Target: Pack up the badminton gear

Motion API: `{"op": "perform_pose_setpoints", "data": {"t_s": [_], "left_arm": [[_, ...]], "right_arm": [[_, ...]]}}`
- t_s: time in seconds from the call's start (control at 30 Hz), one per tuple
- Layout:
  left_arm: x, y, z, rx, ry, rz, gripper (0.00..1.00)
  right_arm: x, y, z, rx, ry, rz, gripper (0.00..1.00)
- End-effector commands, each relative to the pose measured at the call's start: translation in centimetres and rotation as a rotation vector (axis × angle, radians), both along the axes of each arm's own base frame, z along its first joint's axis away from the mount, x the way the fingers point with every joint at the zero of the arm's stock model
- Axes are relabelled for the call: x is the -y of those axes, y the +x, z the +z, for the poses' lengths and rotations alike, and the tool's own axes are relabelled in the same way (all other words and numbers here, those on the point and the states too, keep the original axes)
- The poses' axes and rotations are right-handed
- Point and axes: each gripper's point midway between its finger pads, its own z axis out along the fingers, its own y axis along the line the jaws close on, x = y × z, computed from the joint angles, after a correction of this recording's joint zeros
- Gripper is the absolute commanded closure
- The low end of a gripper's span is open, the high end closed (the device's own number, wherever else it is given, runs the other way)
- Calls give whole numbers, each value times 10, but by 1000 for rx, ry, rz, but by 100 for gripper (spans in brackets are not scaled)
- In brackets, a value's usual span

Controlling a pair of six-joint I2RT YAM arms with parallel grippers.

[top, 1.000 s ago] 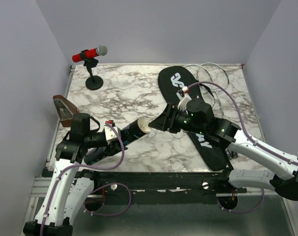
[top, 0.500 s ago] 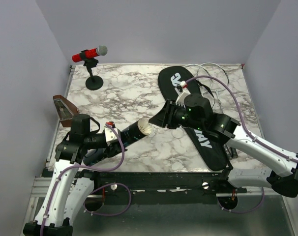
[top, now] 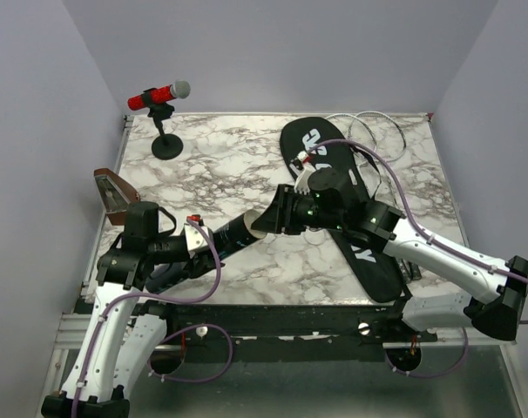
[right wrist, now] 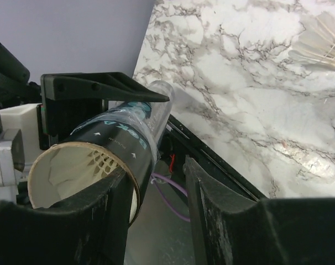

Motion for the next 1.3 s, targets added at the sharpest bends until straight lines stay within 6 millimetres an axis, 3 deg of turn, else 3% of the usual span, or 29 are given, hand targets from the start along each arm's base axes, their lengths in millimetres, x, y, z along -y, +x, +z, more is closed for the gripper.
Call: {"op": "perform_pose_setpoints", "data": {"t_s": [0.0, 0.2, 0.27, 0.37, 0.5, 0.6, 0.8, 1.03, 1.27], "left_arm": [[3, 3, 18, 87, -18, -30, 70], [-1, -1, 6, 76, 9, -26, 70], [-2, -3, 3, 69, 18, -21, 70], [-4, -8, 2, 72, 20, -18, 70], [-6, -16, 0, 100, 22, -19, 70], [-8, -23, -2, 116, 35, -28, 70], [-10, -28, -5, 141, 51, -27, 70], [-10, -31, -6, 156, 50, -37, 70], [-10, -32, -10, 162, 48, -46, 70]], "right_arm": [[-2, -4, -6, 13, -41, 34, 49], [43, 25, 40, 155, -127, -154, 40], [61, 36, 44, 169, -140, -215, 33], [82, 55, 26, 126, -182, -302, 23], [87, 82, -19, 46, -287, -374, 20], [75, 109, -60, 3, -429, -385, 18], [19, 148, -132, -62, -690, -303, 18], [-30, 155, -172, -45, -801, -262, 18], [-39, 154, -208, -33, -915, -253, 24]]}}
